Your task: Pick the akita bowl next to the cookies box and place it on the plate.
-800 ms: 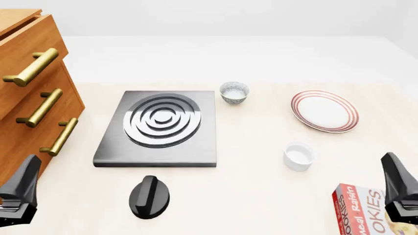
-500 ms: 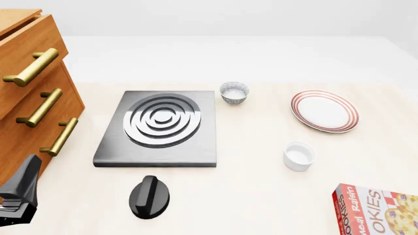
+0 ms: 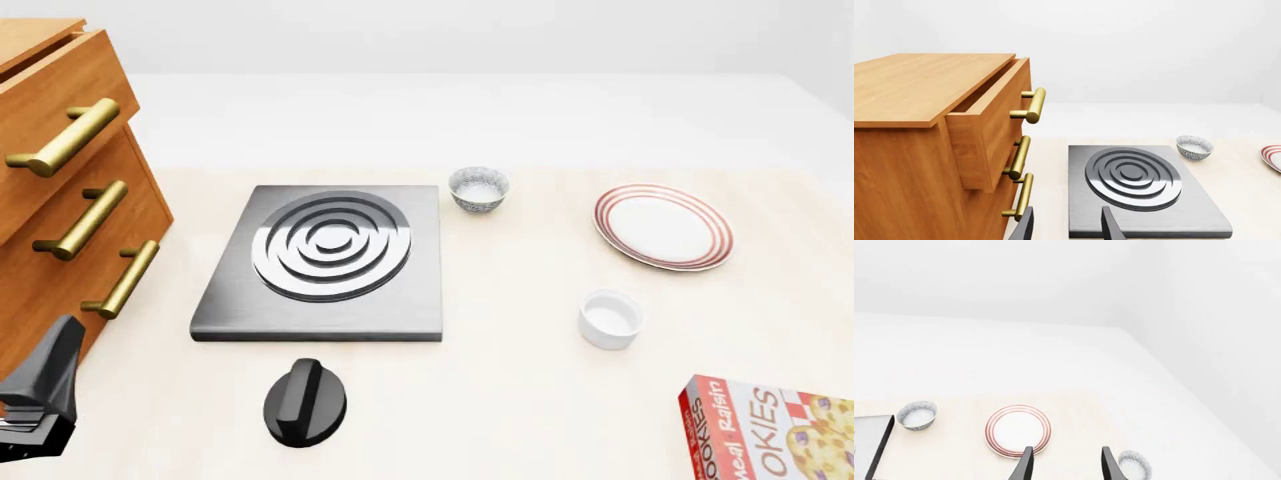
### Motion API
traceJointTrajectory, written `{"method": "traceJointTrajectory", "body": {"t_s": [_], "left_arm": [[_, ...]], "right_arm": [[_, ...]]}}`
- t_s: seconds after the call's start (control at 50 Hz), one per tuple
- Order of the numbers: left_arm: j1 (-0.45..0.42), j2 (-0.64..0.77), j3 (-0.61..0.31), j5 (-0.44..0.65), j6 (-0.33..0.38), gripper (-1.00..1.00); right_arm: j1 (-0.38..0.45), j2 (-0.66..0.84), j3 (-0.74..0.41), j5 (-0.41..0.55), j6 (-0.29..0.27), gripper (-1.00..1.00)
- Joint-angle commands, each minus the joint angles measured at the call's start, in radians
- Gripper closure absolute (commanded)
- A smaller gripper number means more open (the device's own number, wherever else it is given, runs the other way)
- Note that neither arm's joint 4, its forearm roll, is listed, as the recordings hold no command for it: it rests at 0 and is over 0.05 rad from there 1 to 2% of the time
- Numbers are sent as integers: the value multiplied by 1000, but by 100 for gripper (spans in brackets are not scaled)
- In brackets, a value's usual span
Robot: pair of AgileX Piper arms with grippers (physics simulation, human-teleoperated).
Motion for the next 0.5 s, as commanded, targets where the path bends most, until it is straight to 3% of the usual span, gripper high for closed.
{"method": "traceJointTrajectory", "body": {"t_s": [0.02, 0.08, 0.12, 0.26, 0.44, 0.5], "left_arm": [[0, 0, 0, 0, 0, -100], [0, 0, 0, 0, 0, -100], [0, 0, 0, 0, 0, -100], [0, 0, 0, 0, 0, -100], [0, 0, 0, 1, 0, -100], [0, 0, 0, 1, 0, -100]], "right_arm": [[-186, 168, -124, 48, -21, -100], [-233, 202, -90, 13, -66, -100], [-265, 240, -72, -12, -46, -100], [-371, 362, -32, -120, -60, -100], [-499, 542, -93, -220, -79, -100], [-508, 567, -99, -234, -76, -100]]}}
